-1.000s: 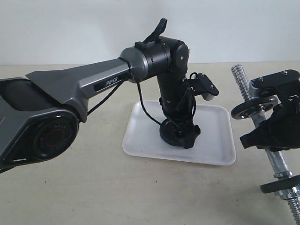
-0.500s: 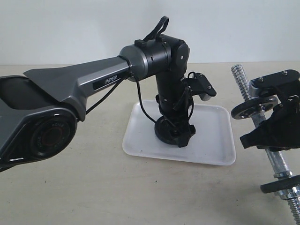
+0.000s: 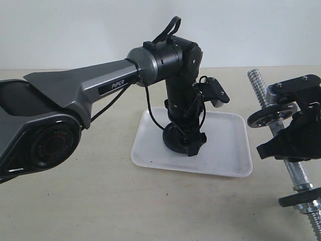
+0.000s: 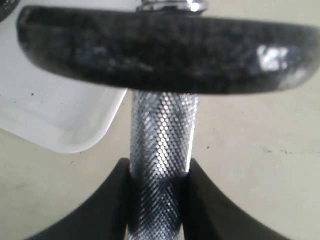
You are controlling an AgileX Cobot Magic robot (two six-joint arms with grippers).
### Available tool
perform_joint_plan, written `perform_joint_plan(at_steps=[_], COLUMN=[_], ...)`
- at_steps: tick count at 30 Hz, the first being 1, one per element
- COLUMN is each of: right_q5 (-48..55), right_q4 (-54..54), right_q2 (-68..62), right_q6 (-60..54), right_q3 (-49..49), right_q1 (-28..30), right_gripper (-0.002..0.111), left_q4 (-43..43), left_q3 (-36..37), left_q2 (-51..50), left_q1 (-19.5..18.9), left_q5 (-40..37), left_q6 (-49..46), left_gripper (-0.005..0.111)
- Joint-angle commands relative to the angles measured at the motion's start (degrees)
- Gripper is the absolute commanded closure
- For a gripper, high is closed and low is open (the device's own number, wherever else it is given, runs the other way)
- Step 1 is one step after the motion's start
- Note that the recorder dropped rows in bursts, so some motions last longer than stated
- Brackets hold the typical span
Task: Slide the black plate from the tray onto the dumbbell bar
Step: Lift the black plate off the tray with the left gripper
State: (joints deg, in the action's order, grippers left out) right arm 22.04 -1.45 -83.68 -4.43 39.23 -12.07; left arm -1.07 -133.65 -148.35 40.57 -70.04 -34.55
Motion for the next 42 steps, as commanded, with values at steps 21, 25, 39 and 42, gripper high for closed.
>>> perform_joint_plan(at_steps=[21, 25, 39, 42], right_q5=[-22.6, -22.4, -19.4, -19.4], right_q4=[-0.6, -0.6, -0.6, -0.6], right_q2=[3.2, 3.2, 3.2, 3.2], right_q6=[-0.1, -0.1, -4.6, -5.4], right_q3=[2.1, 2.1, 2.1, 2.1], right_q1=[0.1, 0.1, 0.1, 0.1], right_gripper=[0.108, 0.108, 0.108, 0.108], left_q4=[-1.4, -2.5, -2.5, -2.5], left_q3=[-0.2, -0.2, -0.2, -0.2], left_q2=[8.0, 8.5, 10.9, 11.3], left_q1=[0.0, 0.0, 0.0, 0.0], left_q5=[0.1, 0.1, 0.1, 0.1], left_q6=[1.9, 1.9, 2.3, 2.4], left_gripper=[0.102, 0.102, 0.102, 0.102])
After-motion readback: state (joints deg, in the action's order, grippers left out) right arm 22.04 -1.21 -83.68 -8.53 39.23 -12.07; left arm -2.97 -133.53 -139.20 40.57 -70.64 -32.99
